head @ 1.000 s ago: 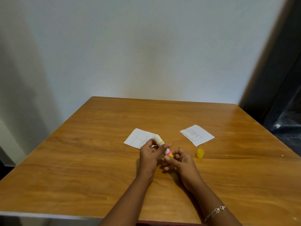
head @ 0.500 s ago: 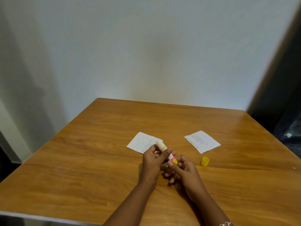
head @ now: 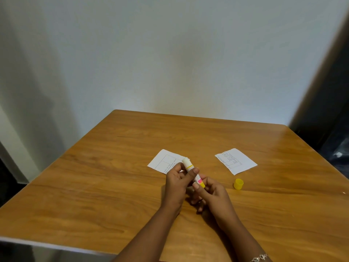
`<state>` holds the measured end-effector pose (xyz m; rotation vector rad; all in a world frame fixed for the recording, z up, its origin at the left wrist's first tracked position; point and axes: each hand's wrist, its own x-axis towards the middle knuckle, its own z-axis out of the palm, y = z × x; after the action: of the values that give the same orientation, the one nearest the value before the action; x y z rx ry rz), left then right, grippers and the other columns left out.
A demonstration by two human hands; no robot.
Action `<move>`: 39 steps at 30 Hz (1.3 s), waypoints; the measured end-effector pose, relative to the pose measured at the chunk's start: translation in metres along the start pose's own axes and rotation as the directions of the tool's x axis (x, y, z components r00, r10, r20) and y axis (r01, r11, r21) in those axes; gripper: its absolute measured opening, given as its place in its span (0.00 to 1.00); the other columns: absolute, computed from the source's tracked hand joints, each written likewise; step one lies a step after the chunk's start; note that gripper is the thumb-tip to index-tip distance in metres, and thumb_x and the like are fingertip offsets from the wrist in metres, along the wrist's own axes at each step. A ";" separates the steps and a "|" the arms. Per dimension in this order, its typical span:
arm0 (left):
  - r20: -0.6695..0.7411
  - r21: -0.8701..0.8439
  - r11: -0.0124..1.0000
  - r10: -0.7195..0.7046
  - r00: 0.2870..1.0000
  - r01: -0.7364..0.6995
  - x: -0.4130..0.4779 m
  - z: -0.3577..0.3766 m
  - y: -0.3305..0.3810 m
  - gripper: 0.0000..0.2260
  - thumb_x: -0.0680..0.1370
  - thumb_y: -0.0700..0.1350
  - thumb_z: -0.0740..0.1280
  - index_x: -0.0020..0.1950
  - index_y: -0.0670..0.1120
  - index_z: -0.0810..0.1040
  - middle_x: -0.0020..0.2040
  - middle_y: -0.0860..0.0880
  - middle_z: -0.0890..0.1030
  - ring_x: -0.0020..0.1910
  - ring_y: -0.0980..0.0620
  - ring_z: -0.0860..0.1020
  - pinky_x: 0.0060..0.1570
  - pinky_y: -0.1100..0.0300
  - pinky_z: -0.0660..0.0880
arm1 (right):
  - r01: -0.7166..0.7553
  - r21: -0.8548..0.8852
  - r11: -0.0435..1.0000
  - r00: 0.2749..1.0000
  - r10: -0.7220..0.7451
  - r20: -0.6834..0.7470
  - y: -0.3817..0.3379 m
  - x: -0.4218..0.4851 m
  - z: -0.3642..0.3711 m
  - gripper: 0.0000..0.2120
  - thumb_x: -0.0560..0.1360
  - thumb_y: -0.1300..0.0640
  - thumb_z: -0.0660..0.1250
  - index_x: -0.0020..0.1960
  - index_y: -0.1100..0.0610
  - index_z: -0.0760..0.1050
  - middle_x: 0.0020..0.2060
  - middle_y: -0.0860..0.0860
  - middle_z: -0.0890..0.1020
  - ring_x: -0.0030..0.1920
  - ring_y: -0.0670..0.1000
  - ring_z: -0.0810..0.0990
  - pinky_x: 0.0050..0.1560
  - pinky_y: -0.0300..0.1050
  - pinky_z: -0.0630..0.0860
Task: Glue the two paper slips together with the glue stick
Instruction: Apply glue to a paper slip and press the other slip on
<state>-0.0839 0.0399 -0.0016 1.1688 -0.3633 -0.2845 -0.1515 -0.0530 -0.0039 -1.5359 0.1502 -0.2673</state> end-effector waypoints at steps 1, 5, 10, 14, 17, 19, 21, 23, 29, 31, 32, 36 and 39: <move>0.004 0.000 1.000 0.006 1.000 -0.006 0.000 0.000 0.000 0.07 0.71 0.44 0.70 0.44 0.42 0.76 0.36 0.44 0.85 0.33 0.50 0.82 0.30 0.61 0.78 | 0.004 -0.025 1.000 1.000 -0.003 0.003 -0.001 0.000 0.000 0.08 0.74 0.55 0.63 0.43 0.59 0.76 0.24 0.50 0.79 0.25 0.49 0.78 0.19 0.37 0.69; 0.021 0.002 1.000 0.004 1.000 -0.004 0.000 0.001 0.001 0.13 0.69 0.49 0.69 0.46 0.42 0.76 0.39 0.42 0.85 0.34 0.47 0.82 0.31 0.60 0.78 | -0.004 -0.064 0.998 1.000 0.005 0.017 0.001 0.002 -0.001 0.19 0.70 0.44 0.61 0.39 0.61 0.76 0.25 0.53 0.77 0.25 0.50 0.77 0.19 0.36 0.67; -0.001 0.011 1.000 0.025 1.000 -0.025 0.003 0.001 -0.002 0.12 0.67 0.50 0.69 0.45 0.45 0.80 0.38 0.44 0.84 0.38 0.49 0.81 0.39 0.57 0.79 | 0.002 -0.021 1.000 1.000 -0.002 -0.022 0.005 0.002 -0.003 0.23 0.60 0.50 0.73 0.52 0.56 0.72 0.33 0.54 0.77 0.33 0.51 0.78 0.23 0.37 0.71; 0.061 -0.011 1.000 0.013 0.998 -0.012 0.002 0.002 -0.002 0.12 0.66 0.49 0.70 0.45 0.44 0.81 0.35 0.48 0.84 0.36 0.51 0.83 0.35 0.60 0.80 | -0.001 -0.043 0.999 0.999 0.000 -0.040 0.003 0.001 -0.002 0.16 0.66 0.63 0.73 0.47 0.64 0.68 0.33 0.57 0.77 0.27 0.49 0.77 0.20 0.39 0.70; 0.093 -0.015 1.000 -0.006 0.996 0.008 0.002 0.003 -0.003 0.10 0.66 0.49 0.70 0.44 0.46 0.82 0.35 0.48 0.84 0.35 0.53 0.82 0.36 0.61 0.79 | 0.009 0.014 1.000 0.998 -0.008 -0.059 0.003 0.001 -0.001 0.11 0.69 0.69 0.69 0.46 0.67 0.68 0.30 0.57 0.77 0.20 0.45 0.74 0.17 0.37 0.69; 0.122 -0.003 1.000 -0.025 0.992 0.025 0.001 0.002 -0.004 0.10 0.67 0.49 0.69 0.46 0.47 0.82 0.36 0.50 0.85 0.37 0.55 0.82 0.36 0.63 0.78 | 0.004 0.057 0.998 0.999 -0.001 -0.051 0.001 0.001 -0.001 0.09 0.70 0.71 0.67 0.48 0.71 0.69 0.31 0.58 0.78 0.20 0.45 0.74 0.18 0.36 0.68; 0.145 0.011 0.999 -0.043 0.989 0.042 0.000 0.002 -0.004 0.11 0.69 0.51 0.68 0.47 0.47 0.82 0.36 0.51 0.85 0.38 0.55 0.82 0.36 0.63 0.78 | 0.006 0.072 0.997 1.000 -0.004 -0.026 0.000 0.000 -0.003 0.09 0.72 0.70 0.64 0.51 0.73 0.70 0.35 0.60 0.78 0.26 0.46 0.77 0.20 0.38 0.68; 0.158 0.010 0.999 -0.046 0.986 0.045 -0.001 0.002 -0.004 0.11 0.70 0.52 0.67 0.48 0.48 0.81 0.36 0.51 0.84 0.38 0.56 0.81 0.32 0.65 0.76 | 0.004 0.080 0.997 1.000 -0.004 -0.003 0.000 0.000 -0.004 0.10 0.73 0.69 0.62 0.54 0.69 0.73 0.37 0.60 0.78 0.33 0.50 0.79 0.21 0.38 0.69; 0.171 0.012 0.999 -0.042 0.984 0.040 -0.001 0.001 -0.003 0.11 0.68 0.51 0.70 0.47 0.48 0.83 0.38 0.49 0.85 0.39 0.53 0.83 0.37 0.62 0.78 | -0.004 -0.021 1.000 1.000 0.003 -0.030 0.002 -0.001 -0.003 0.11 0.70 0.66 0.69 0.50 0.60 0.71 0.35 0.54 0.78 0.29 0.46 0.78 0.24 0.40 0.73; 0.166 0.010 0.999 -0.037 0.985 0.036 -0.002 0.001 -0.003 0.12 0.66 0.52 0.71 0.46 0.48 0.83 0.37 0.49 0.85 0.39 0.53 0.83 0.37 0.63 0.78 | -0.008 -0.072 0.997 0.998 0.004 -0.055 0.003 0.000 -0.003 0.12 0.68 0.66 0.71 0.47 0.63 0.70 0.30 0.51 0.78 0.25 0.47 0.75 0.24 0.41 0.73; 0.161 0.006 0.999 -0.036 0.986 0.035 -0.002 0.000 -0.004 0.12 0.66 0.52 0.71 0.46 0.48 0.83 0.37 0.49 0.85 0.39 0.53 0.83 0.37 0.63 0.78 | -0.011 -0.076 0.997 0.998 0.006 -0.063 0.003 0.000 -0.003 0.12 0.68 0.67 0.71 0.47 0.64 0.70 0.29 0.51 0.78 0.23 0.48 0.74 0.24 0.41 0.73; 0.170 0.042 0.998 -0.055 0.984 0.048 0.000 -0.002 -0.006 0.12 0.68 0.53 0.70 0.46 0.48 0.83 0.37 0.50 0.85 0.41 0.53 0.82 0.41 0.60 0.79 | -0.015 -0.027 1.000 1.000 0.014 -0.023 0.001 -0.001 -0.003 0.08 0.71 0.68 0.67 0.50 0.65 0.73 0.33 0.55 0.80 0.26 0.47 0.76 0.23 0.39 0.73; 0.179 0.071 0.996 -0.061 0.982 0.049 0.002 -0.002 -0.006 0.14 0.68 0.56 0.68 0.46 0.48 0.83 0.39 0.51 0.84 0.42 0.52 0.81 0.41 0.59 0.78 | -0.022 0.016 1.000 0.998 0.020 0.065 0.000 -0.002 -0.007 0.09 0.74 0.67 0.63 0.54 0.64 0.74 0.37 0.55 0.80 0.34 0.48 0.80 0.24 0.38 0.73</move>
<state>-0.0813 0.0383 -0.0079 1.2227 -0.5035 -0.4317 -0.1551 -0.0589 -0.0038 -1.5235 0.1128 -0.2015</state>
